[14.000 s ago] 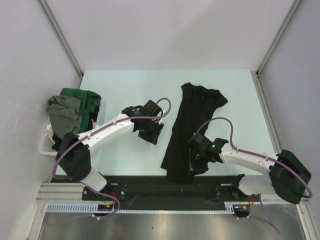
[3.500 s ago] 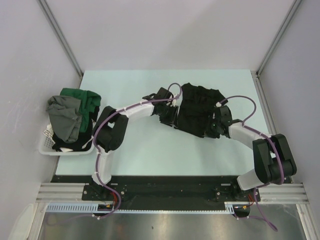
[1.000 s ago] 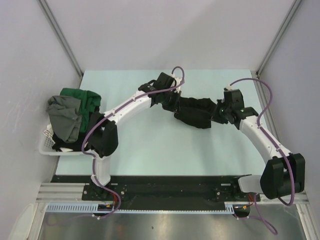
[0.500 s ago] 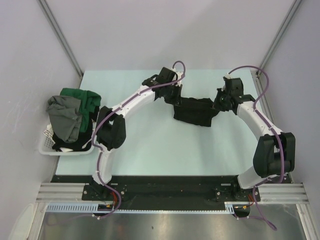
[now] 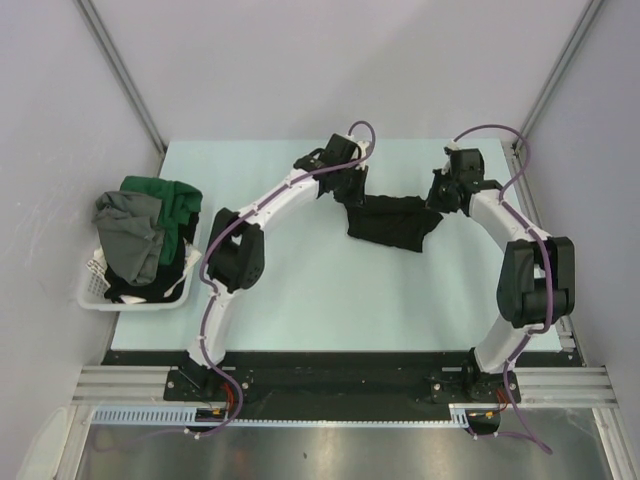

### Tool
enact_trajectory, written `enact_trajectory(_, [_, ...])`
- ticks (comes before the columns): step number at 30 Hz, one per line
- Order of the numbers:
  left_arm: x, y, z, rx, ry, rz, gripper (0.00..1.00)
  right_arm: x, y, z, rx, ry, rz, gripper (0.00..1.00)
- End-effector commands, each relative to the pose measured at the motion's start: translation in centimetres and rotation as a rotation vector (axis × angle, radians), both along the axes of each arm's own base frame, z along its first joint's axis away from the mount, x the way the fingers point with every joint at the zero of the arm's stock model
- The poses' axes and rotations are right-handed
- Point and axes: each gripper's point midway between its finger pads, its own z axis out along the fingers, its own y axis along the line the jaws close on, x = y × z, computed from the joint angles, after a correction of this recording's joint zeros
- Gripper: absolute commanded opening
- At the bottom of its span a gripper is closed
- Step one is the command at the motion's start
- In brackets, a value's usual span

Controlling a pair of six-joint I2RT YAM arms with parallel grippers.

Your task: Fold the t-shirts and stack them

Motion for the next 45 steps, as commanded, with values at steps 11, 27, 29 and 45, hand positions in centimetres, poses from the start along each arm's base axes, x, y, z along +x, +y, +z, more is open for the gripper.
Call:
enact_trajectory(11, [7.2,2.4,4.5,-0.077,-0.151,0.175,0.0,6.7,-2.5,3.2,-0.012,-0.15,-0.051,0.0])
enact_trajectory(27, [8.8,1.0,1.6,-0.136,-0.105,0.191,0.24,10.2,-3.1,-0.7,-0.046,-0.06,-0.079,0.25])
enact_trajectory(29, [9.0,1.1,1.6,-0.131,-0.112,0.196,0.28,10.8,-3.2,-0.8,-0.055,-0.066,-0.078,0.32])
enact_trajectory(45, [7.0,6.6,5.3,0.01,-0.168,0.226,0.3,8.6,-1.4,6.9,-0.013,-0.178,-0.054,0.38])
